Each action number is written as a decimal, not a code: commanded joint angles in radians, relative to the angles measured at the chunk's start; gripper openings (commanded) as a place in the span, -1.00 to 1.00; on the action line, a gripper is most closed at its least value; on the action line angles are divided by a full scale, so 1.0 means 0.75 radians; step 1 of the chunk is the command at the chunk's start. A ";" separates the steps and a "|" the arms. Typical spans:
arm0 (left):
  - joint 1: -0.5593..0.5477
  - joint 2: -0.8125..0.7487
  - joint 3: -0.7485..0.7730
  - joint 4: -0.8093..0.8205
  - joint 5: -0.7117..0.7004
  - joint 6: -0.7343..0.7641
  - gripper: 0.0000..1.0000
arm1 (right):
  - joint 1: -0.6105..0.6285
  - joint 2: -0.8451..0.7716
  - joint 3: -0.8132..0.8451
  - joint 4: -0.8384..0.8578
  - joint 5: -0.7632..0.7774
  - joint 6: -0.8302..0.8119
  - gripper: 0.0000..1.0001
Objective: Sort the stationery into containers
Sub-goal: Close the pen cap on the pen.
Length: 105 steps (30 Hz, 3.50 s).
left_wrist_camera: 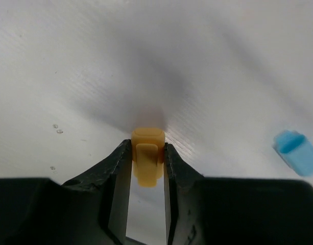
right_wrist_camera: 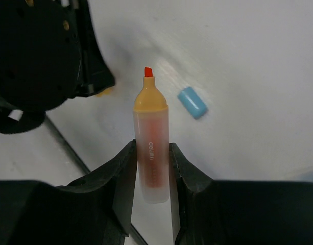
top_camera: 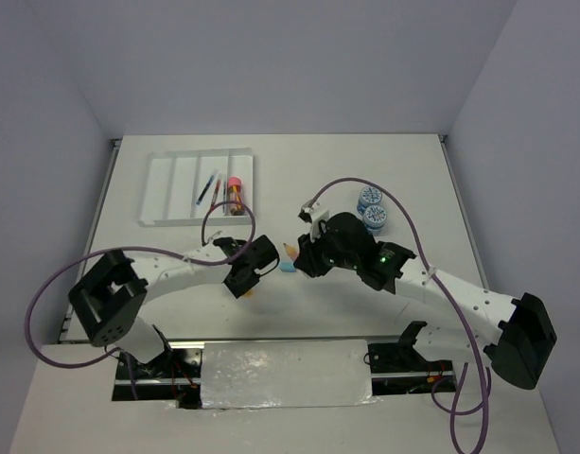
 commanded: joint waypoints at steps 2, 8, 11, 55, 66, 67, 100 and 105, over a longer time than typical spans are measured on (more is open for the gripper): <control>-0.021 -0.340 -0.029 0.160 -0.228 0.243 -0.99 | 0.021 -0.148 -0.192 0.454 -0.415 0.174 -1.00; -0.003 -1.034 -0.430 1.246 -0.137 1.109 -0.83 | 0.028 -0.306 -0.529 1.172 -0.618 0.565 -1.00; 0.007 -1.247 -0.469 1.528 0.055 1.351 -0.75 | 0.032 -0.326 -0.555 1.331 -0.653 0.657 -1.00; 0.014 -1.223 -0.289 1.877 0.814 1.371 -0.77 | 0.144 -0.361 -0.249 1.258 -0.657 0.556 -1.00; 0.014 -1.233 -0.293 1.867 0.847 1.391 -0.78 | 0.144 -0.390 -0.218 1.180 -0.624 0.513 -1.00; 0.014 -1.231 -0.293 1.867 0.851 1.391 -0.78 | 0.144 -0.392 -0.214 1.180 -0.626 0.513 -1.00; 0.013 -1.172 -0.281 1.846 0.933 1.410 -0.77 | 0.132 -0.339 0.050 1.019 -0.565 0.384 -1.00; 0.014 -1.157 -0.236 1.746 0.978 1.440 -0.64 | 0.105 -0.308 0.138 0.966 -0.555 0.341 -1.00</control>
